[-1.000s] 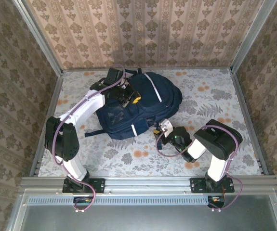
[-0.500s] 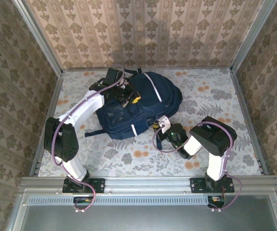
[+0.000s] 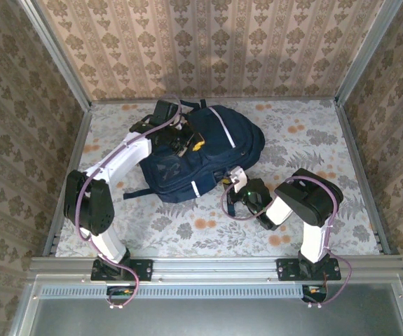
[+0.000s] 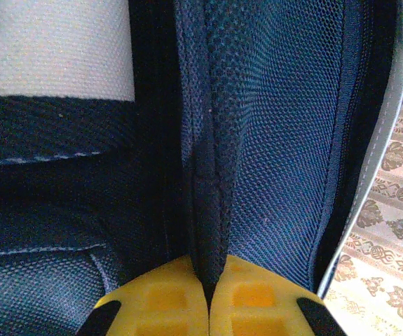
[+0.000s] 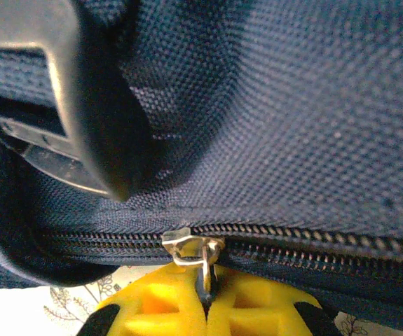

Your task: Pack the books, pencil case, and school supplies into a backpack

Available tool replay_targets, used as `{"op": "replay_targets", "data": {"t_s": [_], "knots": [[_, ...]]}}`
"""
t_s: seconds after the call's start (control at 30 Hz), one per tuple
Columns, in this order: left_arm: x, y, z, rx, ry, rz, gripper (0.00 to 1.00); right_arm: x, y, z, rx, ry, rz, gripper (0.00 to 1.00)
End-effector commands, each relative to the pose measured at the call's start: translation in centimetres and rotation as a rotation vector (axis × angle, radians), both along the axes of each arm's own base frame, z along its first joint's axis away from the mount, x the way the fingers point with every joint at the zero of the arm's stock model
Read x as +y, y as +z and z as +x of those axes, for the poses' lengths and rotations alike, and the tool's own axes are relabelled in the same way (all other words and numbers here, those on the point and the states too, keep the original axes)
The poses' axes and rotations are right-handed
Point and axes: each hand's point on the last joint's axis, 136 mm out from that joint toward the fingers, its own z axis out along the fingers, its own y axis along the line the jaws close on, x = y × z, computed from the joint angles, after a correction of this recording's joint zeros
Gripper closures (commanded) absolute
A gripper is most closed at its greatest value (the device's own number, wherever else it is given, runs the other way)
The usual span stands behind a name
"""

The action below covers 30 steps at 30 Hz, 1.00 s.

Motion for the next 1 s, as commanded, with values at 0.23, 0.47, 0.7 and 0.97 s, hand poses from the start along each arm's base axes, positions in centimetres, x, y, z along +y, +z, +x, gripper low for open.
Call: {"op": "replay_targets", "data": {"t_s": [0.23,0.47,0.7,0.97], "knots": [[2.1,-0.9,0.9,-0.081,-0.027,0.103,1.00,-3.8,-0.2,-0.4,0.091,-0.168,-0.033,1.00],[3.3,-1.5,1.3,-0.147,-0.082,0.242,1.00,-7.2,-0.5,-0.8,0.125,-0.335,-0.029,1.00],[3.7,0.5,0.7,-0.235,-0.137,0.242,0.56,-4.5,-0.5,-2.8,0.205,-0.218,-0.073,1.00],[9.6,-0.7,-3.7,-0.191,-0.039,0.264,0.47,1.4,-0.1,-7.9,0.208,0.051,-0.178,1.00]]}}
